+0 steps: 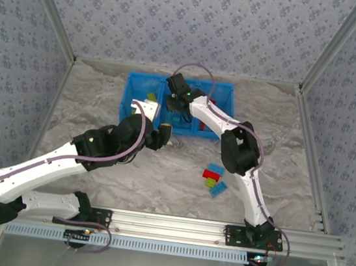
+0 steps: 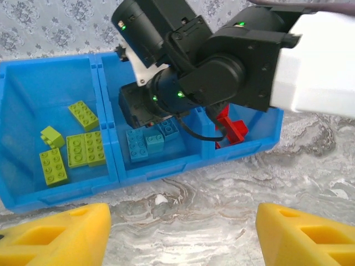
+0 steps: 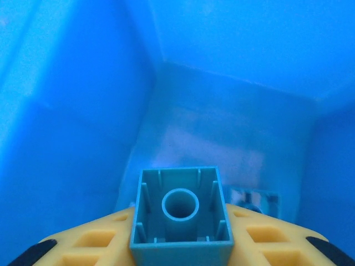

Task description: Sort the legos into containers by color

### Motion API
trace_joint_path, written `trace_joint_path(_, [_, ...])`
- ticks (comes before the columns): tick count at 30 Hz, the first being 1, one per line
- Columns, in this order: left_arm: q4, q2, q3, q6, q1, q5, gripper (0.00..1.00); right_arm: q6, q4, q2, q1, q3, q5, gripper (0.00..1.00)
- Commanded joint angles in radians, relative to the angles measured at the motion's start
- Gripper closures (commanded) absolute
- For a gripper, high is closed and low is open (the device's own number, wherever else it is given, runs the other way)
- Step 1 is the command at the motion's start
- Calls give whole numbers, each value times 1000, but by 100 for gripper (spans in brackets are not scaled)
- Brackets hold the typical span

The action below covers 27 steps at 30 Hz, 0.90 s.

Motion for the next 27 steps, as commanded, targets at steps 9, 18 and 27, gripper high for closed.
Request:
trace_joint_path(9, [45,7,-16,24,11,81,30,15,-116,105,-28,142,-40,45])
trace_joint_path(18, [4,-15,-38,-3,11,91,30,-22,-58,-73,-2,66,3,46])
trace_joint_path(27, [-27,-11,-15,-4,-35,137,30,1,38,-472,24,-273,73,50])
